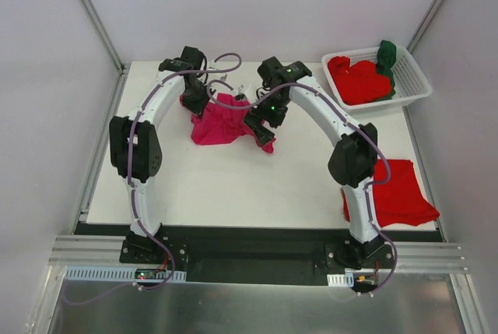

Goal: Fold and stack the t-shirts

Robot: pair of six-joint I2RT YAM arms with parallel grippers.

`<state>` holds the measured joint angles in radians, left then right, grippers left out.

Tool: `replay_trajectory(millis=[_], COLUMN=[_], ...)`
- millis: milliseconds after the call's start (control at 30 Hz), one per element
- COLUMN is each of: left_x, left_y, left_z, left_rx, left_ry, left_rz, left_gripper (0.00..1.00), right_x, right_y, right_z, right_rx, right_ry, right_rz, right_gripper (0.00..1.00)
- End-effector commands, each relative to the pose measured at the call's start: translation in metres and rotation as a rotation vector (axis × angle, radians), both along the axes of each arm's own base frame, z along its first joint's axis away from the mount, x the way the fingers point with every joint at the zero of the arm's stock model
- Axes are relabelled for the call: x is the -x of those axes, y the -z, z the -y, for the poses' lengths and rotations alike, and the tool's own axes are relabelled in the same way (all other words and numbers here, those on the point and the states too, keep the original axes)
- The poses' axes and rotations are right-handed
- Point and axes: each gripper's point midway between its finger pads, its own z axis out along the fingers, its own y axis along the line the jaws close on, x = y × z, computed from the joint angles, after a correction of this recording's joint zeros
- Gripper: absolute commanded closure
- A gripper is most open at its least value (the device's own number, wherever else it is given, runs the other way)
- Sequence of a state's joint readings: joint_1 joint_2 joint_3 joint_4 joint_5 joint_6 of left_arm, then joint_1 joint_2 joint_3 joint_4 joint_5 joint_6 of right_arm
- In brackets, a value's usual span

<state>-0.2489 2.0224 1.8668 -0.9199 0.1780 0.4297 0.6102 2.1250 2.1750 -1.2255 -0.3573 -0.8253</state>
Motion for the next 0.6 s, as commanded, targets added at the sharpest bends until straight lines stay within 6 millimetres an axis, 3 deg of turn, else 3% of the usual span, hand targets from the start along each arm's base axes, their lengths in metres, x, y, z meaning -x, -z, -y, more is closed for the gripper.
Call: replay_trajectory(millis=[0, 200, 367, 400, 567], left_x=[0.015, 0.034, 0.047, 0.045, 0.035], left_y=[-0.009, -0.006, 0.015, 0.021, 0.023], left_z=[-0.008, -0.025, -0.046, -0.059, -0.074], left_rx=[-0.015, -0.088, -0.206, -0.259, -0.286], left_ry=[-0.009, -0.003, -0.017, -0.040, -0.102], left_rz=[-0.012, -0.053, -0.172, -0.186, -0.215], left_gripper=[1.00, 1.00, 1.00, 1.00, 1.00], right_x=[0.013, -0.015, -0.035, -0.038, -0.057], right_y=[-0.006, 0.003, -0.004, 0.000, 0.003], right_z=[-0.008, -0.039, -0.071, -0.074, -0.098], right_rx=[-0.038, -0.123, -0.188, -0.178, -0.202], right_ry=[0.010, -0.002, -0.119, -0.138, -0.159], right_rz=[-0.074, 0.034, 0.266, 0.290, 0.390], right_gripper=[0.01, 0.01, 0.01, 0.01, 0.02])
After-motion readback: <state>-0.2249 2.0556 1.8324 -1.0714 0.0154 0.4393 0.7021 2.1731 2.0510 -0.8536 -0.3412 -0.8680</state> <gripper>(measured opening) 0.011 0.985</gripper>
